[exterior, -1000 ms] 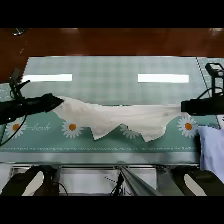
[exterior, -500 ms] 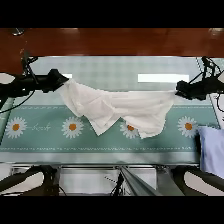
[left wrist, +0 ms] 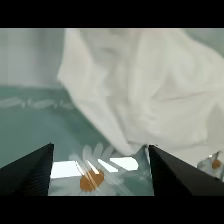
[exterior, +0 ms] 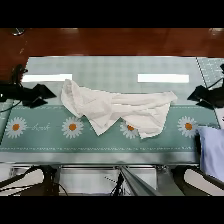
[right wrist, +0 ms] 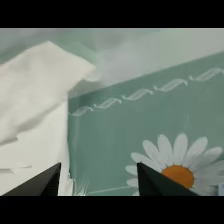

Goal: Fold the shirts.

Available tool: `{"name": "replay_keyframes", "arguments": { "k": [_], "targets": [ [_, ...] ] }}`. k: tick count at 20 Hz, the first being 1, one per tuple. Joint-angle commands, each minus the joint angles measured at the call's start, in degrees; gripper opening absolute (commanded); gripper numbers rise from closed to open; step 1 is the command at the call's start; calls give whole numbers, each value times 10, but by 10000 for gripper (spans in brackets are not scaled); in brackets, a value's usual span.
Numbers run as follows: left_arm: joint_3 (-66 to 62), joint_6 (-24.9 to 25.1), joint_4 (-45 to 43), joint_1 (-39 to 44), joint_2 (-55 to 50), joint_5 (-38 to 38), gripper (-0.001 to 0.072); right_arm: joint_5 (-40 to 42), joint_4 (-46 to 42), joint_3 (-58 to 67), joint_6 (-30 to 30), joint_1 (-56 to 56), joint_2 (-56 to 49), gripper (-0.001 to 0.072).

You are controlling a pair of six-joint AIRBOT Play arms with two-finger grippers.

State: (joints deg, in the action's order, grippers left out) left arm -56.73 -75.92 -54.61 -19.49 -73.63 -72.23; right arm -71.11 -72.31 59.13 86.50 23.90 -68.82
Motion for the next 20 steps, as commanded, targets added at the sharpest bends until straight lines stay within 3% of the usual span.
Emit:
{"name": "replay_keyframes", "arguments": {
  "k": [1,3,6,11,20],
  "targets": [
    [112,43,69,-47,28,-33,700,28,24,-116,-17,49,49,567],
    [191,109,200,-33,29,-15,700,59,90,-193,-55,49,73,567],
    [248,150,319,26,26,41,701,70,196,-255,-109,49,90,567],
    [241,104,339,153,6,179,700,64,210,-262,-117,49,90,567],
    [168,103,385,258,-92,187,695,64,208,-262,-123,49,90,567]
  ]
}}
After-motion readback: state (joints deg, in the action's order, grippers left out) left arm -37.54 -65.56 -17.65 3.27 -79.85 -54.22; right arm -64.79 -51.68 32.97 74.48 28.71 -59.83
